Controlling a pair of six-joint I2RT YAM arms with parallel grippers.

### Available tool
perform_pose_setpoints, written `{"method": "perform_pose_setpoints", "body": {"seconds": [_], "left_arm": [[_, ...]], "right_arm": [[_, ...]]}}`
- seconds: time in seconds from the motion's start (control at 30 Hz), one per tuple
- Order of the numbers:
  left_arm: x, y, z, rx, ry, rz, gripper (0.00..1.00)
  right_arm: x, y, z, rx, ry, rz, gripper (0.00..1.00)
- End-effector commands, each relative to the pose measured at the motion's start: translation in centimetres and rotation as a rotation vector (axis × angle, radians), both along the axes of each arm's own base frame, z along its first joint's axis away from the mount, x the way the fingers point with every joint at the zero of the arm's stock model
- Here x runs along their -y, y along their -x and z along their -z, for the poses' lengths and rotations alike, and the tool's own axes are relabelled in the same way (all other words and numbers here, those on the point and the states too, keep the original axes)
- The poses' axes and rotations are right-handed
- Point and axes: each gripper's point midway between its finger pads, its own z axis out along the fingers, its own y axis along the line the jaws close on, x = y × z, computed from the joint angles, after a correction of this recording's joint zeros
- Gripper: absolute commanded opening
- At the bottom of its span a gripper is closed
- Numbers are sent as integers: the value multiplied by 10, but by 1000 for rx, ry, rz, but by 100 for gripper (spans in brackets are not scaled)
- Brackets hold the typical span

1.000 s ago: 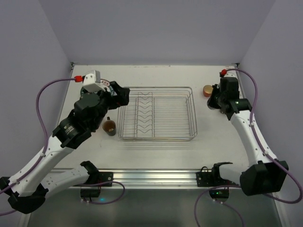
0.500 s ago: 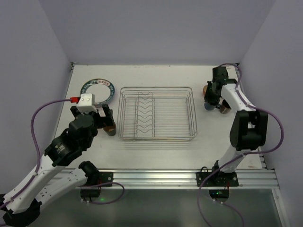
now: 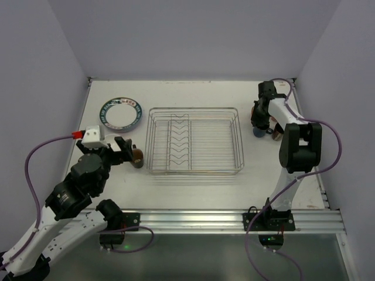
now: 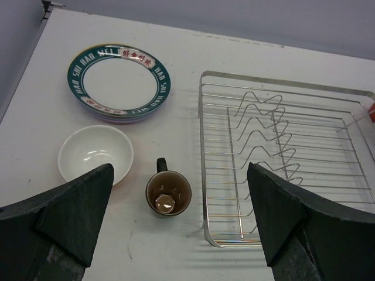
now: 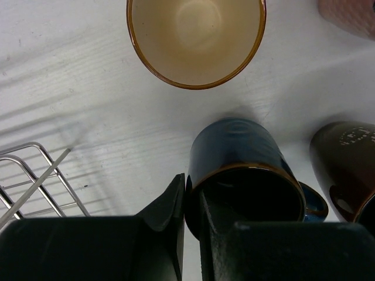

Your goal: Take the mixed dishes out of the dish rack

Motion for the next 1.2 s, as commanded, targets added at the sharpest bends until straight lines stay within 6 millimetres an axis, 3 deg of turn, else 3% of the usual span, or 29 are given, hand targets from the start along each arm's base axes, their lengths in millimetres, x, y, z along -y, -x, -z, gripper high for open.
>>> {"method": "perform_pose_setpoints", "body": {"seconds": [0.0,0.1,0.17,0.23,0.43,0.5,0.57,0.63,0.67,0.7,0.77,0.8,0.83,0.9,0.93,1.17], "left_arm": [[-4,-4,-3,19,-5,-29,100],[-3,-5,-2,14,-8,-30,100],[-3,-7,-2,9,-12,-31,100],[-3,-7,-1,7,-13,-32,100],[-7,-16,-1,10,-12,-52,100],[-19,-22,1,-4,-17,-110,100],[-28,-27,5,-28,-19,-162,100],[-43,-30,5,-37,-14,-225,100],[-48,-31,6,-38,-12,-243,100],[-55,-31,7,-40,-10,-274,100],[-58,-30,6,-33,-6,-282,100],[-59,-30,5,-28,-5,-286,100],[-61,-29,2,-16,-7,-294,100],[-63,-26,-2,-4,-6,-296,100],[-63,-25,-5,-2,-9,-295,100],[-56,-13,-26,5,-6,-223,100]], "right_arm": [[5,-13,-16,44,23,6,13],[4,-14,-19,49,18,7,22],[4,-12,-25,54,16,10,34],[5,-11,-33,67,20,12,38],[9,-2,-95,186,29,36,43],[7,9,-121,237,16,34,47],[6,17,-140,289,10,32,56],[1,38,-167,367,8,11,72],[-1,43,-178,410,9,4,85],[-3,64,-192,469,6,1,99],[-21,81,-209,546,-14,-45,99],[-23,93,-203,554,-4,-49,99],[-31,110,-223,630,-16,-74,99],[-32,129,-228,664,-29,-77,99],[-30,145,-242,717,-41,-74,99],[-18,212,-263,865,-53,-91,99]]}}
